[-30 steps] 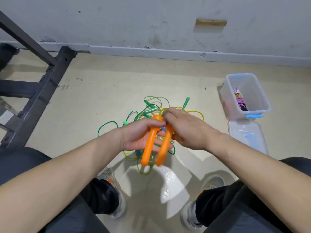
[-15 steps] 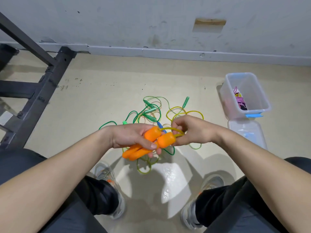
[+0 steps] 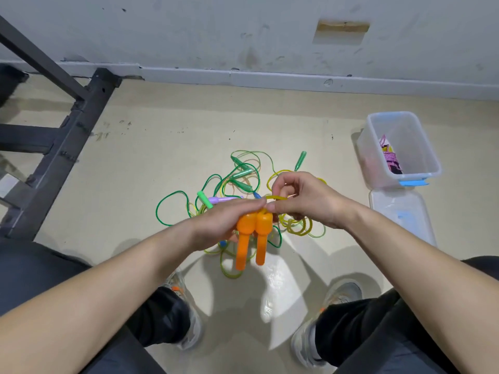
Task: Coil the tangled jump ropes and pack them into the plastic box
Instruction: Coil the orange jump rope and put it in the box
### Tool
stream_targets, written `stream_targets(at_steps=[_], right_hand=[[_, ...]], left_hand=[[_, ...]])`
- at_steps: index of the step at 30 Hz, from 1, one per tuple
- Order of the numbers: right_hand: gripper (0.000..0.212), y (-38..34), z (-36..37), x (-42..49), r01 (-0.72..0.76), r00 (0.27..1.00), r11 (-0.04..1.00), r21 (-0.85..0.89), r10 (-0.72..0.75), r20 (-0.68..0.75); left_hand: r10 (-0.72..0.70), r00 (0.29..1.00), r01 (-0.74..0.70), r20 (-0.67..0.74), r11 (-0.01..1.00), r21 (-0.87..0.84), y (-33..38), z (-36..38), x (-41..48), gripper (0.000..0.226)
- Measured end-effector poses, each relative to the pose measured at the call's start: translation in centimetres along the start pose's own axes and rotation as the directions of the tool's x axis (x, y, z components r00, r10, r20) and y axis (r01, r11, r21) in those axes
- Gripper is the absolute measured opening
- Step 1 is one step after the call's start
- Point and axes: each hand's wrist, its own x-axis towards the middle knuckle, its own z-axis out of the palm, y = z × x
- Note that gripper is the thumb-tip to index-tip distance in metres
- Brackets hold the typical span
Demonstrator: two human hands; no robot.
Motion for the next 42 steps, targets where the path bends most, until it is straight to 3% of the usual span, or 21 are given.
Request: stream_targets(at_steps=[2, 4, 6, 9, 11, 13, 15, 20, 23, 26, 30, 34, 38, 42], right_hand=[[0.025, 0.0, -0.2, 0.1, -0.009, 1.000, 0.996, -0.093, 0.010, 0.007], [0.027, -0.1, -0.1, 0.1, -0.020, 1.000, 0.992, -0.122, 0.021, 0.005], [0.029, -0.2, -0.2, 0.2, -0.031, 0.999, 0.992, -0.124, 0.029, -0.018], [0.033, -0.6, -1.1, 0.3, -0.011, 0.999, 0.966, -0.258, 0.002, -0.035], [0.036, -0.9, -1.6, 0.1, -0.004, 1.000, 0.911, -0.412, 0.005, 0.001], [0.043, -1.1, -1.7, -0.2, -0.043, 0.998, 0.792, -0.610, 0.060, 0.007], [0.054, -1.0, -2.0, -0.3, -0.086, 0.992, 0.736, -0.671, 0.124, 0.008], [0.043, -0.3, -3.4, -0.5, -0.038, 0.975, 0.954, -0.297, 0.101, 0.200], [0.030, -0.2, -4.1, -0.6, -0.044, 0.985, 0.990, -0.138, 0.066, 0.157], [0.016, -0.2, -4.8, -0.5, -0.034, 0.991, 0.991, -0.129, 0.049, 0.120], [0.022, 0.4, -4.7, 0.0, -0.006, 0.999, 0.998, -0.066, 0.009, 0.044], [0.024, 1.0, -5.3, 0.1, -0.016, 0.995, 1.000, -0.021, 0.018, 0.096], [0.017, 1.2, -5.2, 0.1, 0.007, 0.996, 0.999, 0.038, -0.010, 0.083], [0.010, 1.0, -4.5, 0.1, 0.031, 0.998, 0.999, 0.037, -0.033, 0.058]], left_hand=[[0.089, 0.993, -0.088, -0.077, 0.996, 0.021, -0.4, 0.4, 0.2, 0.025], [0.133, 0.988, -0.129, -0.082, 0.990, 0.052, -0.7, 0.5, 0.6, 0.026], [0.127, 0.991, -0.127, -0.053, 0.992, -0.013, -0.9, 0.5, 0.7, 0.027], [0.111, 0.994, -0.111, -0.002, 0.990, -0.092, -1.2, 0.8, 0.5, 0.034], [0.118, 0.993, -0.118, 0.020, 0.993, -0.019, -1.5, 1.0, 0.5, 0.037], [0.098, 0.992, -0.100, 0.084, 0.995, 0.027, -1.6, 1.1, 0.4, 0.032], [0.068, 0.985, -0.072, 0.156, 0.997, 0.021, -1.5, 1.2, 0.2, 0.021], [0.093, 0.979, -0.087, 0.181, 0.995, -0.040, -1.8, 1.8, -0.1, 0.016], [0.105, 0.985, -0.086, 0.140, 0.987, -0.137, -2.0, 1.9, -0.2, 0.017], [0.105, 0.988, -0.079, 0.115, 0.974, -0.211, -2.2, 2.1, -0.2, 0.023], [0.093, 0.989, -0.062, 0.119, 0.969, -0.237, -2.6, 2.1, -0.1, 0.035], [0.093, 0.985, -0.053, 0.146, 0.965, -0.256, -2.6, 2.3, -0.4, 0.035], [0.013, 0.996, 0.013, 0.087, 0.956, -0.295, -1.2, 2.9, -0.7, 0.056], [0.082, 0.994, -0.059, 0.070, 0.958, -0.281, -1.8, 2.6, -0.7, 0.038]])
